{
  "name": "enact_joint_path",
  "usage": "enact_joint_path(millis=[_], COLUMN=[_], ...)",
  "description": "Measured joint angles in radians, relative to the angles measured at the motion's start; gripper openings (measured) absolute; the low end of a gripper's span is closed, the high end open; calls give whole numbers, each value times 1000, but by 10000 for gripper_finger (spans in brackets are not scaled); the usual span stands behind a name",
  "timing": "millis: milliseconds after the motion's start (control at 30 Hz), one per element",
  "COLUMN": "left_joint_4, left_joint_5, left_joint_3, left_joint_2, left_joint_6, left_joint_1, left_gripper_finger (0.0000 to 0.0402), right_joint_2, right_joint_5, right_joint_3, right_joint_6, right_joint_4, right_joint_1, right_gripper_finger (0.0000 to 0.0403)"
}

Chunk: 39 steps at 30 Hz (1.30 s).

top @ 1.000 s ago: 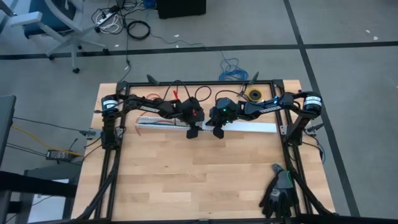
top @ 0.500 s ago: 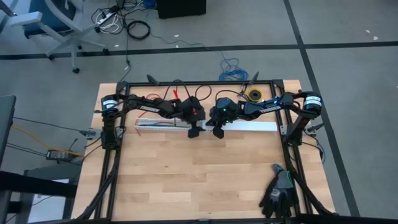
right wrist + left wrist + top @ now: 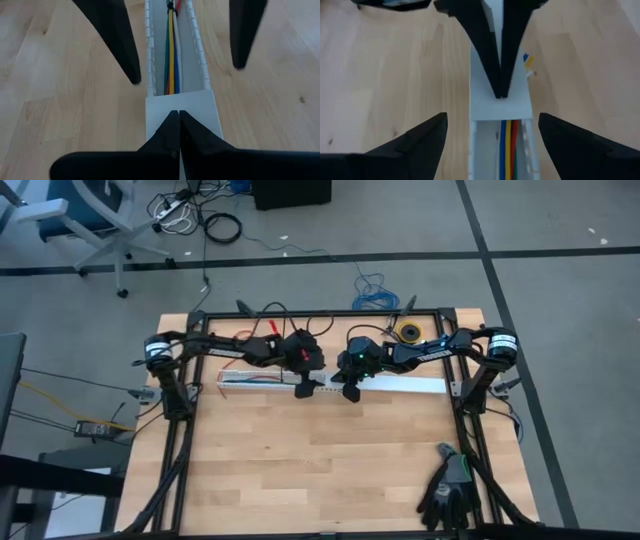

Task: Ziptie cables
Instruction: Close the white cable duct

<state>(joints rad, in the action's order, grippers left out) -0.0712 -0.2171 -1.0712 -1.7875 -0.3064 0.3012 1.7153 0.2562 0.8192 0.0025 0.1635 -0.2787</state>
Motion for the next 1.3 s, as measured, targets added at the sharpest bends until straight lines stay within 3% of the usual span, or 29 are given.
enact_joint_path(millis=[267, 900, 1300], left_joint_4=[89, 248, 290], left_joint_5=[0, -17, -20], left_joint_3=[117, 203, 203], left_joint_2=[44, -20, -48], left_joint_6=[63, 102, 102], left_joint_1=[0, -2, -2], left_gripper_finger=[324, 320, 239], right_joint_2=[0, 0, 1], right_joint_5=[1, 3, 10], right_joint_3=[0, -1, -1], right_joint_6=[0, 3, 5], right_joint_4=[0, 0, 10], right_joint_1=[0, -1, 0], right_gripper_finger=[0, 0, 0])
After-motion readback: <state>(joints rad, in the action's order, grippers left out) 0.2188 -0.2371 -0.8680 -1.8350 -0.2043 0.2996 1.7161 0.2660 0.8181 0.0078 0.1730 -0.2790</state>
